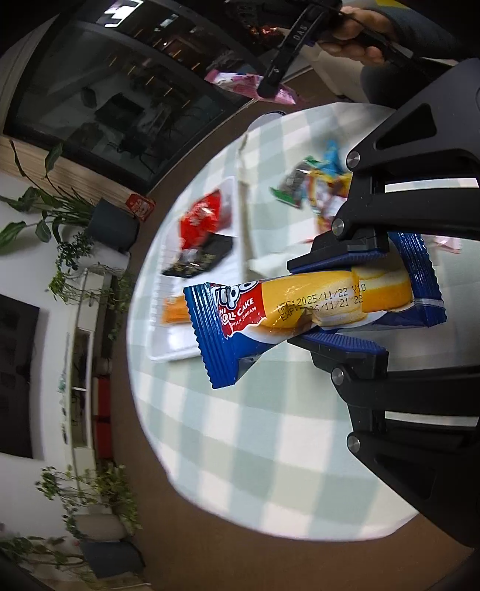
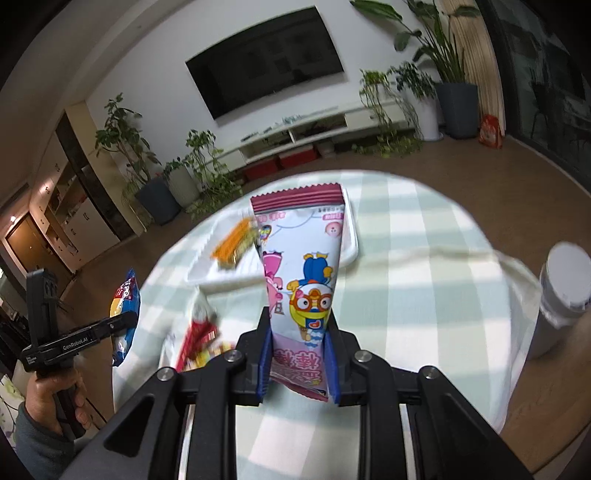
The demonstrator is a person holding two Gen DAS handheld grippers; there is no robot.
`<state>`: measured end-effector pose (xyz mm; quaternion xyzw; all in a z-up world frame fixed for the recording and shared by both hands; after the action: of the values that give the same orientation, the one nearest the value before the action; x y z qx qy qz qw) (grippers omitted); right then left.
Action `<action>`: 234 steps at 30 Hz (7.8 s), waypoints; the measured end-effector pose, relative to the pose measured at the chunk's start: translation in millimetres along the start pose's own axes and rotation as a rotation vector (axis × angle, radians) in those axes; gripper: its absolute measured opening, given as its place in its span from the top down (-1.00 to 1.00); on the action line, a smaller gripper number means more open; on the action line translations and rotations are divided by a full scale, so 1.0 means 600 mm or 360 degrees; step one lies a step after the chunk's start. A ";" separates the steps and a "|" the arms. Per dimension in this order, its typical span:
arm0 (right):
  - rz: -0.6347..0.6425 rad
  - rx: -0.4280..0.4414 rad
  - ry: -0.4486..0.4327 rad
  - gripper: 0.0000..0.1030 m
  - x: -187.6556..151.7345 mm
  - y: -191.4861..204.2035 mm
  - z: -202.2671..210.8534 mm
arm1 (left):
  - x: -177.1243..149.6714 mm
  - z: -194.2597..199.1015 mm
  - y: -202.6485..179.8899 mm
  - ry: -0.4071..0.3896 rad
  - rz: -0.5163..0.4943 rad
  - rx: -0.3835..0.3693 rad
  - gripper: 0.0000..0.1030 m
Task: Organize snacks
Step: 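Carry both packets into the white tray and open both tools, then move both tools back to the pile and grasp the white-and-red wafer bag with the left tool, then grasp the blue chip bag with the right tool while the left tool holds the wafer bag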
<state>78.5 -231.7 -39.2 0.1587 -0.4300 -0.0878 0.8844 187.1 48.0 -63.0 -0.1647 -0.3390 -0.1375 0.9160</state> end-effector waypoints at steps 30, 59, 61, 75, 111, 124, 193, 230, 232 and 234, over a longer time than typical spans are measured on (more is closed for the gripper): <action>0.0165 0.0099 0.0574 0.50 0.131 0.006 -0.376 | 0.205 -0.338 -0.113 0.0381 -0.0314 0.0037 0.44; 0.0207 0.0018 0.0526 0.40 0.136 -0.004 -0.391 | 0.203 -0.378 -0.094 0.0357 -0.0298 0.0188 0.06; 0.0197 0.0014 0.0514 0.38 0.139 -0.006 -0.389 | 0.204 -0.375 -0.094 0.0348 -0.0296 0.0188 0.01; 0.0109 0.0207 0.0161 -0.86 0.204 0.003 -0.305 | 0.214 -0.289 -0.088 0.0162 -0.0243 0.0225 -0.91; 0.0650 0.0223 0.0237 -0.83 -0.029 0.110 -0.101 | -0.066 -0.120 -0.062 0.0332 -0.0285 0.0363 -0.99; 0.0567 0.0201 0.0273 -0.82 -0.022 0.085 -0.110 | -0.057 -0.155 -0.062 0.0373 -0.0309 0.0346 -0.28; 0.1510 0.0311 0.0654 -0.18 -0.121 0.146 -0.156 | -0.114 -0.091 0.055 0.0268 -0.0095 0.0206 0.69; 0.0932 0.0437 0.0470 0.19 -0.107 0.119 -0.102 | -0.102 -0.064 0.055 0.0170 0.0003 0.0104 0.72; 0.0844 0.0441 0.0431 0.18 -0.098 0.107 -0.097 | -0.100 -0.057 0.055 0.0151 0.0015 0.0090 0.72; 0.0766 0.0432 0.0394 0.19 -0.088 0.093 -0.095 | -0.098 -0.053 0.052 0.0136 0.0030 0.0065 0.72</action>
<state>91.7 -152.2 -91.1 0.1785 -0.3518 0.2025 0.8963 173.5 72.1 -131.3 -0.1430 -0.3006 -0.1287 0.9341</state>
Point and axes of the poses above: each gripper's, at about its wrist camera, not at the fingertips, and z roughly against the way its jaws point, y to its left, x to its top, the point moved 5 cm from there along -z, roughly the way its jaws point, and after that the axes turned 4 degrees about x, right-handed, at the moved point
